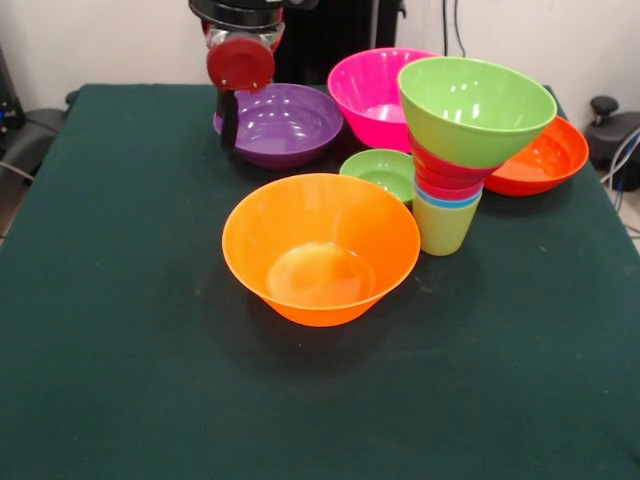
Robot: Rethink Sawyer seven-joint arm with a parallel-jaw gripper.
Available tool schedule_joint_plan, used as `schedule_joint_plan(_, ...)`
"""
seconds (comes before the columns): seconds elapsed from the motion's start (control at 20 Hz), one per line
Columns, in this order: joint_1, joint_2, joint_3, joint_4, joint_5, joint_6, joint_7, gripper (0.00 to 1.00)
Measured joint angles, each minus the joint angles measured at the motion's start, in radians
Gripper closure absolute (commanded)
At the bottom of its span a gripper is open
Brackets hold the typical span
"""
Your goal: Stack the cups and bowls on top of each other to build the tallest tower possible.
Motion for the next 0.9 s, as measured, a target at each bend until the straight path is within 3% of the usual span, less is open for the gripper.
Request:
schedule_joint_plan(0.55, -0.049, -0.038, 0.062, 0.131, -0.062, -0.052, 0.0, 0.0)
schedule_joint_plan(0.9, -0.128, -0.083, 0.102, 0.229, -0.121, -0.089, 0.0, 0.0)
